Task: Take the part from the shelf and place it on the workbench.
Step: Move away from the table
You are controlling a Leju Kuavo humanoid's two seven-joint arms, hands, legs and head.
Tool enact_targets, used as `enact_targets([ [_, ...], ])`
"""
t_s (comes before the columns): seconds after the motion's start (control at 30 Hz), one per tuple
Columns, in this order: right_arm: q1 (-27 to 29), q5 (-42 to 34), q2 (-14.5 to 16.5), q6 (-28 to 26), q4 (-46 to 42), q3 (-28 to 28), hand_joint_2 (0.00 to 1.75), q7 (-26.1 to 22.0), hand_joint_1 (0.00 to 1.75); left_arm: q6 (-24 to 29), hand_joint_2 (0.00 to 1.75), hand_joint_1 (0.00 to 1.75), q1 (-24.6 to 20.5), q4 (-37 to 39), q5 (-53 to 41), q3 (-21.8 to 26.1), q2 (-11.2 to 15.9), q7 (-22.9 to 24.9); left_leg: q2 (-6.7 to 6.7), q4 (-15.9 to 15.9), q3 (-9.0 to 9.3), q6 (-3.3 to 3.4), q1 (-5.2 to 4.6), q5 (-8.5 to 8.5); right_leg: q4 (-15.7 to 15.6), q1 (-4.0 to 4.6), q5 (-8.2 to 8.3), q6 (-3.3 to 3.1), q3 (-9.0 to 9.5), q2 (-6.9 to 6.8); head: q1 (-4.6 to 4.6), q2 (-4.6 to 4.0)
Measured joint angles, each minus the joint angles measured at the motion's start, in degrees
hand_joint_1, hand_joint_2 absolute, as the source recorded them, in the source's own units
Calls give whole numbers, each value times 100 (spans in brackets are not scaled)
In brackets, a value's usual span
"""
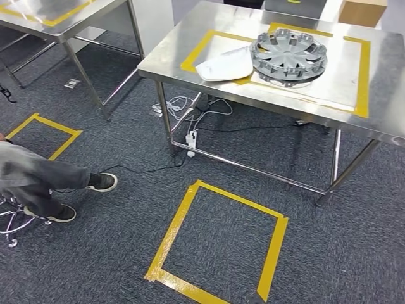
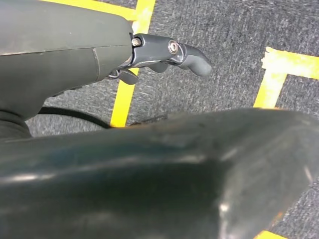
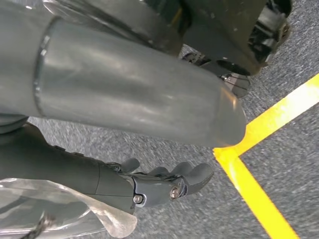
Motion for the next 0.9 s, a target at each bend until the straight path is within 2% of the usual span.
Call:
enact_targets([
  [0.03, -5, 2, -1, 11, 0, 10, 0, 5, 0, 0, 0, 0, -10, 0, -4, -1, 0, 2, 131, -334, 162, 31, -17, 96, 11, 17, -11, 27, 0, -59, 1, 0],
  [0.07, -9, 3, -1, 19, 0, 19, 0, 10, 0, 0, 0, 0, -19, 0, -7, -2, -1, 3, 232, -527, 241, 67, -38, 126, 20, 36, -19, 55, -3, -114, 9, 0],
  [0.1, -11, 4, -2, 22, 0, 27, 0, 16, 0, -1, 0, 0, -22, 0, -7, -3, -2, 5, 262, -581, 241, 110, -62, 104, 25, 50, -22, 83, -7, -171, 16, 0],
  [0.13, -18, 5, -2, 23, 0, 31, 0, 20, 0, 0, 0, 0, -16, 0, -7, -3, -2, 6, 203, -588, 213, 162, -68, 114, 27, 49, -23, 112, -3, -230, 23, 0],
  [0.17, -26, 7, -2, 23, 0, 33, 0, 23, 0, 1, 0, 0, -3, 0, -7, -3, -1, 7, 145, -601, 200, 205, -67, 129, 38, 36, -46, 146, -14, -233, 30, 0],
  [0.2, -32, 7, -2, 23, 0, 35, 0, 26, 0, 1, 0, 0, 6, 0, -7, -3, -1, 8, 87, -615, 190, 254, -63, 149, 109, 21, -117, 178, -47, -141, 39, 0],
  [0.23, -36, 8, -2, 23, 1, 36, 0, 26, 0, 2, 0, 0, 5, 0, -7, -3, -2, 8, 28, -630, 179, 300, -56, 173, 285, 8, -249, 202, -128, 12, 52, 0],
  [0.3, -32, 8, -3, 23, 3, 37, 0, 27, 0, 2, 0, 0, -13, 0, -7, -4, -4, 9, -94, -639, 145, 367, -60, 209, 1009, -2, -652, 215, -457, 356, 80, 0],
  [0.33, -24, 8, -3, 24, 6, 37, 0, 28, 0, 2, 0, 0, -20, 0, -7, -4, -5, 9, -167, -638, 126, 384, -72, 221, 1432, -1, -824, 209, -654, 431, 84, 0],
  [0.37, -14, 8, -4, 24, 10, 37, 0, 29, 0, 2, 0, 0, -19, 0, -7, -4, -5, 9, -243, -636, 115, 395, -85, 230, 1731, 0, -902, 200, -800, 462, 82, 0],
  [0.4, -4, 8, -4, 25, 15, 37, 0, 31, 0, 2, 0, 0, -13, 0, -7, -4, -5, 10, -324, -634, 111, 398, -97, 236, 1814, 1, -856, 186, -851, 475, 82, 0],
  [0.43, 3, 8, -4, 25, 18, 37, 0, 31, 0, 2, 0, 0, -6, 0, -7, -3, -5, 11, -406, -629, 112, 396, -107, 241, 1652, 2, -695, 168, -788, 493, 81, 0],
  [0.47, 5, 8, -4, 25, 19, 37, 0, 31, 0, 2, 0, 0, -4, 0, -7, -3, -5, 11, -486, -623, 115, 391, -112, 246, 1297, 2, -463, 144, -634, 539, 80, 0],
  [0.5, 3, 8, -6, 25, 21, 37, 0, 31, 0, 2, 0, 0, -6, 0, -7, -4, -7, 12, -561, -612, 111, 382, -115, 250, 881, 0, -257, 117, -451, 667, 80, 0],
  [0.53, 3, 8, -10, 25, 24, 37, 0, 30, 0, 2, 0, 0, -15, 0, -7, -4, -9, 13, -634, -590, 95, 368, -121, 253, 508, -9, -122, 97, -291, 797, 78, 0],
  [0.57, -2, 8, -14, 27, 27, 38, 0, 30, 0, 2, 0, 0, -24, 0, -7, -5, -11, 13, -696, -571, 67, 345, -122, 261, 267, -12, -63, 85, -178, 901, 77, 0],
  [0.6, -8, 8, -17, 30, 30, 38, 0, 31, 0, 2, 0, 0, -27, 1, -7, -5, -14, 13, -757, -557, 33, 312, -116, 275, 154, -12, -65, 76, -122, 964, 77, 0],
  [0.67, -18, 8, -19, 40, 32, 40, 0, 30, 0, 3, 0, 0, -15, 3, -8, -4, -10, 14, -864, -544, -25, 238, -101, 308, 106, -20, -55, 53, -82, 863, 78, 0],
  [0.7, -16, 9, -24, 46, 33, 41, 0, 26, 0, 5, 0, 0, -4, 4, -9, -4, -9, 14, -821, -501, -53, 203, -105, 280, 81, -32, -34, 29, -68, 792, 71, 0],
  [0.73, -10, 10, -28, 53, 33, 42, 0, 16, 0, 7, 0, 0, 1, 4, -10, -4, -8, 14, -718, -369, -114, 169, -109, 187, 56, -45, -16, 8, -56, 710, 51, 0],
  [0.8, 0, 14, -38, 68, 33, 42, 0, -10, 0, 7, 0, 0, -9, 4, -11, -5, -9, 15, -427, 230, -376, 98, -96, -162, 36, -46, -9, -20, -40, 528, 16, 0],
  [0.83, 6, 13, -39, 73, 33, 42, 0, -24, 0, 7, 0, 0, -17, 4, -11, -5, -8, 16, -349, 618, -549, 63, -72, -342, 39, -42, -15, -25, -41, 432, 6, 0],
  [0.87, 10, 11, -40, 79, 33, 42, 0, -34, 0, 6, 0, 0, -18, 4, -11, -5, -7, 16, -312, 918, -679, 35, -49, -448, 42, -38, -23, -27, -40, 338, 7, 0],
  [0.9, 11, 10, -41, 84, 34, 42, 0, -44, 0, 6, 0, 0, -12, 4, -11, -5, -7, 16, -289, 1042, -724, 12, -25, -451, 45, -37, -31, -26, -39, 249, 6, 0],
])
